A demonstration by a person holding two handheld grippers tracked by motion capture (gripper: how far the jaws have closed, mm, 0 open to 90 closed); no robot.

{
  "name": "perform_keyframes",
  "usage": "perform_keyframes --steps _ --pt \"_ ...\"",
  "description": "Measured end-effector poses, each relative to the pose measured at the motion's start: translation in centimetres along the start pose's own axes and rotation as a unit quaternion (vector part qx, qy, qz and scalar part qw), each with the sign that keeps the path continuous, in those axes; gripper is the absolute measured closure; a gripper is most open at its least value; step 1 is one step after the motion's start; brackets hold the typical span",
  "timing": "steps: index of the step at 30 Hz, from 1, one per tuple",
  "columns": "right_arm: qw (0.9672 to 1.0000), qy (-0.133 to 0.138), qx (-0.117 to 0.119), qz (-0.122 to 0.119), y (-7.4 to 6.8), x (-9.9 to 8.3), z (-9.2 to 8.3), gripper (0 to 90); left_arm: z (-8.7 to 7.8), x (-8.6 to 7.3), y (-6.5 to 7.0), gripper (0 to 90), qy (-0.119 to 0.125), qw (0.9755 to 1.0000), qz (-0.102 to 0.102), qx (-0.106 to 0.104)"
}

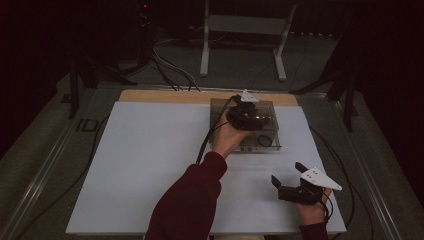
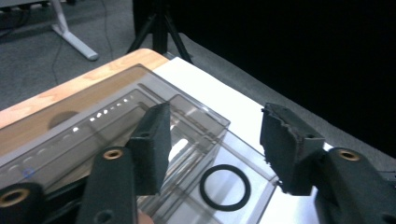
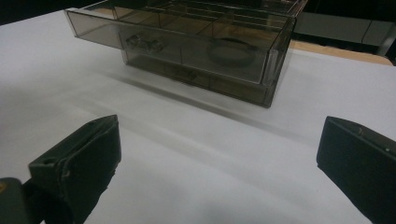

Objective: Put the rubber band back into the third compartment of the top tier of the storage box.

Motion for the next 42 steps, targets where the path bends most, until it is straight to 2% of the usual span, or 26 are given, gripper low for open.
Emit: perform_keyframes --steps 2,5,13,15,18,26,32,34,42 --pt "1.0000 0.000 0.000 0.000 0.0 0.0 0.0 0.3 -0.7 -0.1 -0.5 35.2 0.003 1.0000 -0.008 0.002" --pt "1.0000 0.000 -0.001 -0.002 0.0 0.0 0.0 0.3 -2.0 -0.4 -1.7 24.9 0.014 0.9995 -0.013 0.025" --pt "1.0000 -0.001 0.000 -0.002 -0.1 0.0 0.1 0.3 -6.4 -2.0 -5.1 13.8 0.040 0.9966 -0.034 0.064" --pt "1.0000 -0.001 0.000 -0.002 -0.2 0.0 0.1 0.3 -7.5 -2.5 -5.9 8.0 0.048 0.9955 -0.040 0.071" --pt "1.0000 -0.002 0.001 -0.001 -0.2 0.0 0.1 0.3 -9.0 -3.7 -7.1 1.2 0.048 0.9937 -0.037 0.095" --pt "1.0000 -0.004 0.000 -0.002 -0.3 0.0 0.2 0.2 -12.7 -6.2 -9.6 0.5 0.049 0.9898 -0.040 0.128" --pt "1.0000 -0.004 -0.001 -0.002 -0.2 -0.1 0.2 0.2 -15.0 -8.1 -10.9 0.6 0.059 0.9872 -0.045 0.141" --pt "1.0000 -0.004 -0.001 -0.002 -0.2 -0.1 0.2 0.3 -15.6 -8.8 -11.4 0.5 0.057 0.9852 -0.043 0.156" --pt "1.0000 -0.004 -0.001 -0.003 -0.3 0.0 0.2 0.3 -18.0 -11.4 -12.9 0.5 0.064 0.9805 -0.053 0.178"
Point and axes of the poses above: each handheld gripper's, and its own axes: z roughly forward along the jaws, x roughly out of its top, y roughly to its right, the point moved 10 cm from there along z, roughly forward along the jaws, and after that the axes turned 11 degrees about -y, right-handed, at the moved point
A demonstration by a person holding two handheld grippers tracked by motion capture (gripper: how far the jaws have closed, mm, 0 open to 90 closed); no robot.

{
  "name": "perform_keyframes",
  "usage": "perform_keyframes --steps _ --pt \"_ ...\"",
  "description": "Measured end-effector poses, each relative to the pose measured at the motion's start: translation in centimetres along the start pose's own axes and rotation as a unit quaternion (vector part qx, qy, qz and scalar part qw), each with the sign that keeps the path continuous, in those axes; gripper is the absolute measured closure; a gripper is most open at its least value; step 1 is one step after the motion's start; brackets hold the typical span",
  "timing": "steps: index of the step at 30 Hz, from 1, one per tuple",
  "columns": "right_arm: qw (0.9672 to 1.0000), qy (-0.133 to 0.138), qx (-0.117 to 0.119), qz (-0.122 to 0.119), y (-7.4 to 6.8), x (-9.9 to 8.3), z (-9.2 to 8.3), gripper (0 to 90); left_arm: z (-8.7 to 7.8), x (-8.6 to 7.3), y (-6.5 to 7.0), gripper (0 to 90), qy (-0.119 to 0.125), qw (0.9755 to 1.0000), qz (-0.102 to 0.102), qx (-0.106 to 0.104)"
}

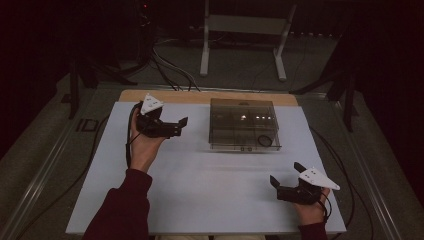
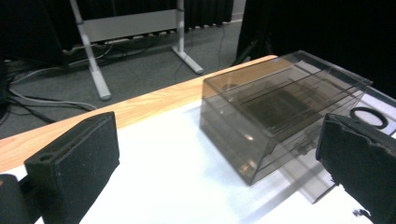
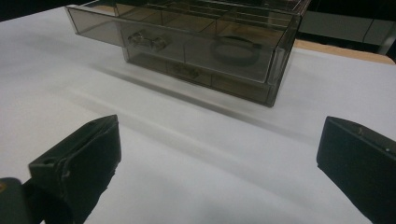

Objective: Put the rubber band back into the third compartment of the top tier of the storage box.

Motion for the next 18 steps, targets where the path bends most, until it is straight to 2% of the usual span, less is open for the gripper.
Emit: perform_keyframes --steps 3,4,5,14,18 --pt "1.0000 0.000 -0.001 0.000 0.0 0.0 0.0 0.2 -0.4 -1.2 -1.0 0.5 -0.016 0.9995 0.011 0.024" --pt "1.0000 0.000 -0.001 0.000 0.0 0.0 0.0 0.2 -0.4 -1.2 -1.0 0.5 -0.016 0.9995 0.011 0.024" --pt "1.0000 0.000 -0.001 0.000 0.0 0.0 0.0 0.2 -0.5 -2.1 -1.7 0.5 -0.024 0.9991 0.011 0.032" --pt "1.0000 0.000 -0.001 0.001 0.0 0.0 0.0 0.3 -1.0 -6.4 -3.9 0.6 -0.028 0.9986 -0.024 0.038" --pt "1.0000 0.001 -0.001 0.003 0.0 0.0 0.0 0.2 -1.4 -8.3 -4.1 0.5 -0.022 0.9987 -0.027 0.037"
Point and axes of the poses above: each handheld gripper's, and its own axes: z roughly forward along the jaws, x roughly out of its top, y roughly to its right, the point moved 10 cm from there along z, roughly forward along the jaws, and after that the axes turned 11 degrees about -y, right-handed, at the moved point
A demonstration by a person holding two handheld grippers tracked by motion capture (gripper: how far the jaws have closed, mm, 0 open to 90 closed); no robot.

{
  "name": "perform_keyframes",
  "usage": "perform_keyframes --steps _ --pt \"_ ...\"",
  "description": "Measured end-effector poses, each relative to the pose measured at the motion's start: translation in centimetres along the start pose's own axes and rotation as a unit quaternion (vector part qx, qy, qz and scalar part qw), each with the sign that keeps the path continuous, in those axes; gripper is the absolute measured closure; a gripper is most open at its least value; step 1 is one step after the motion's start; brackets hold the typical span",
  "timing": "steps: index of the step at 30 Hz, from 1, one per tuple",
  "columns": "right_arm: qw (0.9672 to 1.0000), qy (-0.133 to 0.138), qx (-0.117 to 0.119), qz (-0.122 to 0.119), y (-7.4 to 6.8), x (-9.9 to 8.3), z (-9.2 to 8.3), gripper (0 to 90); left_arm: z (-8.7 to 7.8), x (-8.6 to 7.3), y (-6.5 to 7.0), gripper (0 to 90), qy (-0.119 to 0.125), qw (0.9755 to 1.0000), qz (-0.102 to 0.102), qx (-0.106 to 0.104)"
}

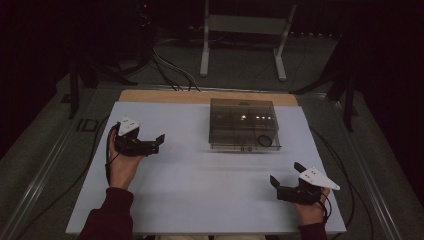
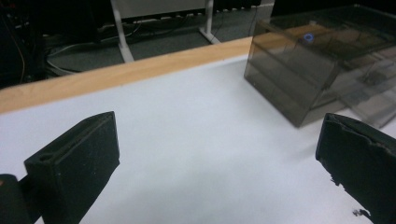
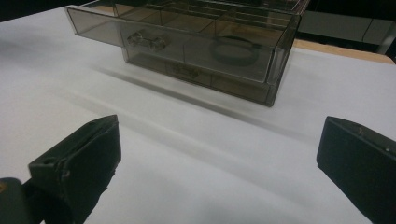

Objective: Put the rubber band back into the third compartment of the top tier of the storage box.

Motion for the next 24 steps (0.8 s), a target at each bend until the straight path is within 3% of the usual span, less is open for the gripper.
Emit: perform_keyframes --steps 11,16,24 --pt "1.0000 0.000 0.000 0.000 0.1 0.0 0.1 0.2 -1.5 -3.9 0.1 0.5 0.021 0.9997 0.007 -0.007" --pt "1.0000 -0.003 0.000 0.001 -0.1 -0.1 0.2 0.2 -2.4 -5.3 -0.3 0.6 0.037 0.9992 0.007 0.009" --pt "1.0000 -0.005 0.000 0.000 -0.2 -0.2 0.5 0.2 -3.7 -6.9 -0.2 0.6 0.052 0.9985 0.012 0.014"
Point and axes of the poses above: each handheld gripper's, and its own axes: z roughly forward along the jaws, x roughly out of its top, y roughly to its right, the point moved 10 cm from there along z, roughly forward along the jaws, and after that the axes turned 11 degrees about -y, right-handed, at the moved point
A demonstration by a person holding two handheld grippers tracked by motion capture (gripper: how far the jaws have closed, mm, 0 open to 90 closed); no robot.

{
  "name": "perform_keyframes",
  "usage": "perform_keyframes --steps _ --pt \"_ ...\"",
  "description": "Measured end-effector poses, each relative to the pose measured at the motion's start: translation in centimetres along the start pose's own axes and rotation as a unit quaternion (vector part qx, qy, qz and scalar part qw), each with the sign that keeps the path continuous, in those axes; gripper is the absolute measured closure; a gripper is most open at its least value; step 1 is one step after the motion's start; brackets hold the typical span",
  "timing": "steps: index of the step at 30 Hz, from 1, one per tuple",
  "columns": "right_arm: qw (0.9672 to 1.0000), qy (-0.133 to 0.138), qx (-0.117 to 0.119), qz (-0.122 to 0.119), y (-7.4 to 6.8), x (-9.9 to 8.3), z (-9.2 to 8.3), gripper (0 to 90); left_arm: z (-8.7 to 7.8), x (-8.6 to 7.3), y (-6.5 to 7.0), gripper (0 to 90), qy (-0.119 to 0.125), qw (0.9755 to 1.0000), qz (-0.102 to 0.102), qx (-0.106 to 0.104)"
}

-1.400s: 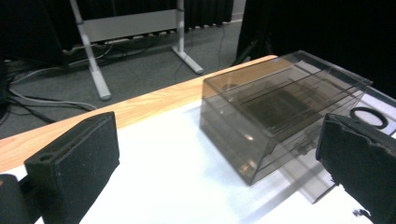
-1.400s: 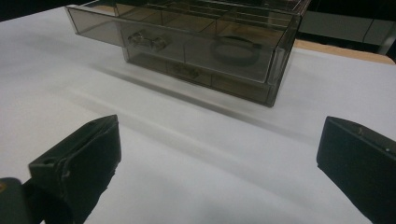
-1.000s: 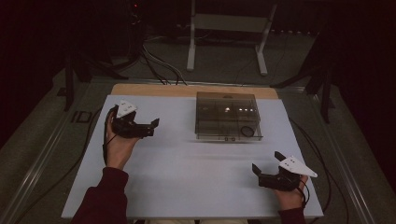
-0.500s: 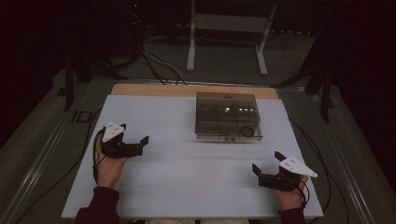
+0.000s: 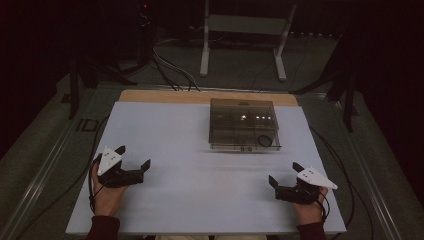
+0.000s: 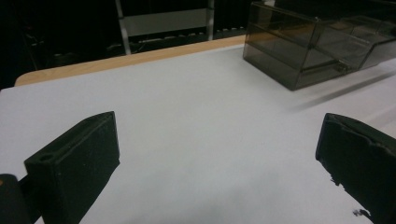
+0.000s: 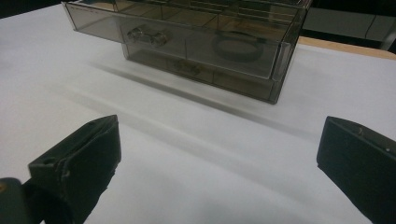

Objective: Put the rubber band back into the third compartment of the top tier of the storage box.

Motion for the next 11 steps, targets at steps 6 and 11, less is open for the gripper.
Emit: perform_keyframes --steps 6,11 --pt "1.0000 -0.004 0.003 0.000 0.1 0.0 0.1 0.2 -0.7 -1.1 0.0 0.5 0.004 0.9999 -0.011 0.003" --pt "0.9996 -0.029 0.000 0.002 0.2 -0.6 0.7 0.1 -1.4 -1.4 0.0 0.6 0.008 0.9997 -0.022 0.007"
Point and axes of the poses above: each handheld gripper's, and its own axes: z roughly forward along the jaws, x roughly out of its top, y roughly to its right, the point moved 10 cm from there along z, roughly forward along the jaws, and after that the axes turned 11 degrees about -y, right-handed, at the moved point
